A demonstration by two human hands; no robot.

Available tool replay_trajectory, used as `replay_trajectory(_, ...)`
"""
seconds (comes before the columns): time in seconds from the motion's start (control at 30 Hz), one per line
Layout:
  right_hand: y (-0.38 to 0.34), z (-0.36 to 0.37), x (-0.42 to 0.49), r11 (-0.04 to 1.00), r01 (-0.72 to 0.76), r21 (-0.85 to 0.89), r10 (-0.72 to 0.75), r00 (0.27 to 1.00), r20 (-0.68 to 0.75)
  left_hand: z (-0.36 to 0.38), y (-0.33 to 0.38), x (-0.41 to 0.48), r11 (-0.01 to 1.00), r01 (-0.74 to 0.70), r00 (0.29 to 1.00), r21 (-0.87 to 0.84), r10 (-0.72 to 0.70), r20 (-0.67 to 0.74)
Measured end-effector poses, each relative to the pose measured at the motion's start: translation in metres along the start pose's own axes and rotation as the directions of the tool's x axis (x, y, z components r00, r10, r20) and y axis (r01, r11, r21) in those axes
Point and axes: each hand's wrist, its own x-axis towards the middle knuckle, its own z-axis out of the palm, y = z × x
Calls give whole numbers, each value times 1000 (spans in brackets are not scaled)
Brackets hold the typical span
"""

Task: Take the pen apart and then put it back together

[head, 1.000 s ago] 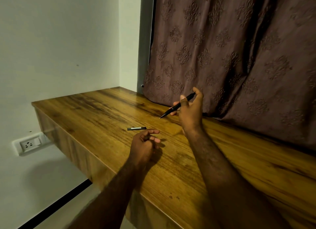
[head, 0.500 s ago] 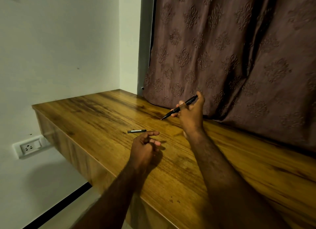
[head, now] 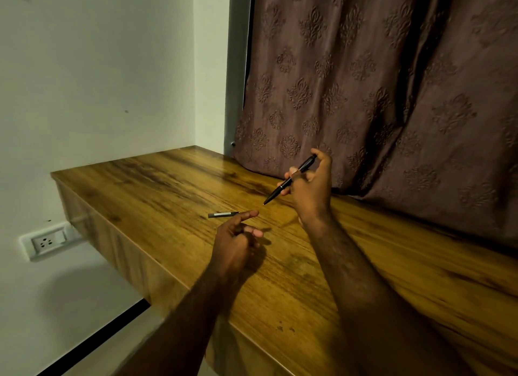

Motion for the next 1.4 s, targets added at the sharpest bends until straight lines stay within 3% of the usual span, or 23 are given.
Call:
replay_trajectory(0.37, 5, -5, 5, 998, -55, 35, 58, 996, -73, -2, -3, 4, 998, 0, 1000, -56, 1, 10)
replay_trajectory(0.67, 10, -2, 3, 999, 6, -39, -8, 999, -52, -4, -8, 8, 998, -22, 999, -65, 24, 27)
replay_trajectory(1.4, 10, -3, 5, 999, 7, -54, -9, 999, -37, -3, -10, 10, 995, -40, 998, -93, 45, 48)
